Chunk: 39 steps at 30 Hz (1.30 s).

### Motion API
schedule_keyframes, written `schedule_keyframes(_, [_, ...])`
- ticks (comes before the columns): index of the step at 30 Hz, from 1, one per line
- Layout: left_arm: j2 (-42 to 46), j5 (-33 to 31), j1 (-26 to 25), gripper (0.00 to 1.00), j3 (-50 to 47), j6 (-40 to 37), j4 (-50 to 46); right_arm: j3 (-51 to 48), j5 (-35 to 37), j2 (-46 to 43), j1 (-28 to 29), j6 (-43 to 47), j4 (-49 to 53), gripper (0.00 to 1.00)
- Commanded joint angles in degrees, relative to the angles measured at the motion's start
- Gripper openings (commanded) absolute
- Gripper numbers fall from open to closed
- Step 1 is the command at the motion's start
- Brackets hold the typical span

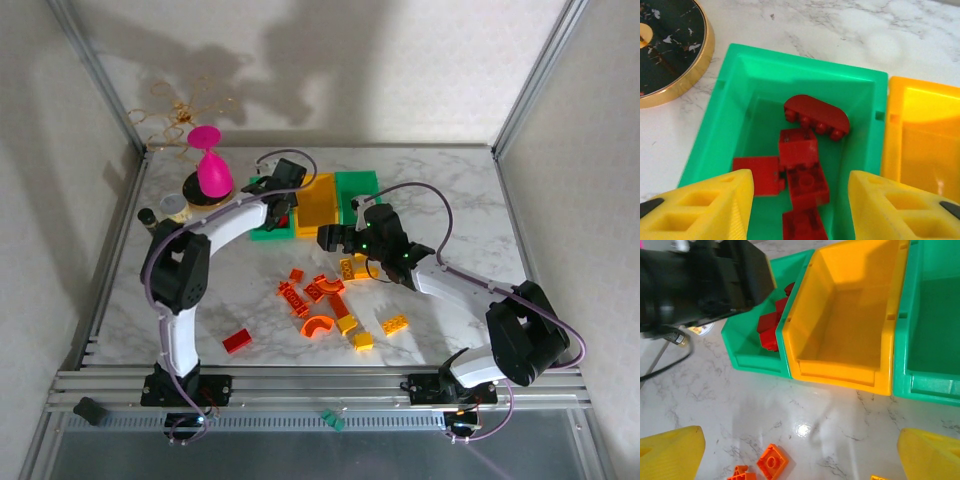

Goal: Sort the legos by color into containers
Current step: Place the lego in the container, then pick up the lego from the bottom-left of the table.

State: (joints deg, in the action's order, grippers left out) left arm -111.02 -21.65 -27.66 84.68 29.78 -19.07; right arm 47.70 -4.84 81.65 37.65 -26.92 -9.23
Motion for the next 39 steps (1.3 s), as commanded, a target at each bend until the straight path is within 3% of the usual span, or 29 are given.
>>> schedule_keyframes(1, [8.4,3.5,-0.4,0.52,-5.1,0.6,-0.9,1.3,-1.6,0.5,0.5,2.6,1.7,0.99])
schedule_keyframes(9, [24.9,9.7,-2.2,0.53,-21.6,3.4,-2.2,0.4,-0.8,1.7,6.2,5.9,4.2,0.99])
schedule_keyframes(20, [41.3,11.9,-6.1,0.59,-41.2,13.9,-10.3,-4.1,-0.3,2.2,13.2,3.3,1.0,0.99])
schedule_keyframes(39, [55.1,7.0,-20.2,0.86,-54.6,44.7,-31.0,-9.3,1.7,1.2,14.3,-0.3,-1.6,0.99])
